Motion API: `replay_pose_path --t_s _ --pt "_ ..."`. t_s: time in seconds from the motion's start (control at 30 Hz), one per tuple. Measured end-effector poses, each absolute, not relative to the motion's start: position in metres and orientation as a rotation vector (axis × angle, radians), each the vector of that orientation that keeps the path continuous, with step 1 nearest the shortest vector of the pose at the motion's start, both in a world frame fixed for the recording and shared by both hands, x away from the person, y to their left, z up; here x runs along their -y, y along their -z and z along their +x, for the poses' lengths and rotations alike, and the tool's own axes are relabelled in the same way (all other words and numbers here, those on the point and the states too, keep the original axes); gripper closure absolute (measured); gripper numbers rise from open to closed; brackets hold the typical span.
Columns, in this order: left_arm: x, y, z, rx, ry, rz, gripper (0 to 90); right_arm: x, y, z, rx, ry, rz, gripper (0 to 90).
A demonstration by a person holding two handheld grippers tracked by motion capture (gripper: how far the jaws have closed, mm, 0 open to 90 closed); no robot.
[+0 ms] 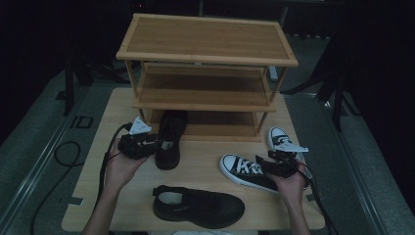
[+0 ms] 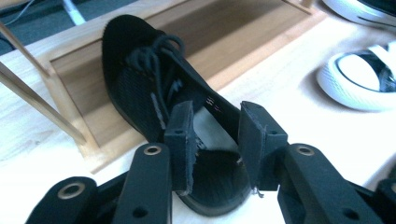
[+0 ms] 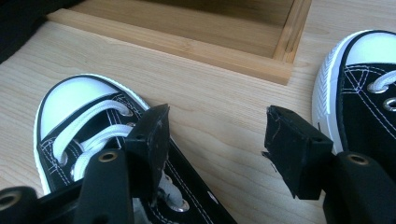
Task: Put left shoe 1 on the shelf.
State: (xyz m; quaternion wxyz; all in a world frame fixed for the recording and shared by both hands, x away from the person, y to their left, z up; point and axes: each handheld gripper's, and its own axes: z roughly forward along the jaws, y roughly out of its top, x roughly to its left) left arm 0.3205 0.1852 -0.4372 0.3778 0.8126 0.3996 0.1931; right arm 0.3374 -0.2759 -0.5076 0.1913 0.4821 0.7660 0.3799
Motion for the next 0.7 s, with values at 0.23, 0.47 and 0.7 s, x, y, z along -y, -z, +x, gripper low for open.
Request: replay_pose_path --t_s 0.23,0.47,0.7 --pt "-0.189 0.450 0.304 -1.001 -0.471 2.132 73.2 0.276 0.508 0.338 -2.152 -1.068 1.354 40.2" --pt "-0.188 0.466 0.297 -1.016 -0.431 2.202 85.3 0.276 0.508 0.337 -2.151 -1.068 1.355 40.2" --pt "-0.176 0.491 0.301 -1.045 -0.392 2.298 90.0 0.276 0.508 0.337 -2.152 -1.067 1.354 40.1"
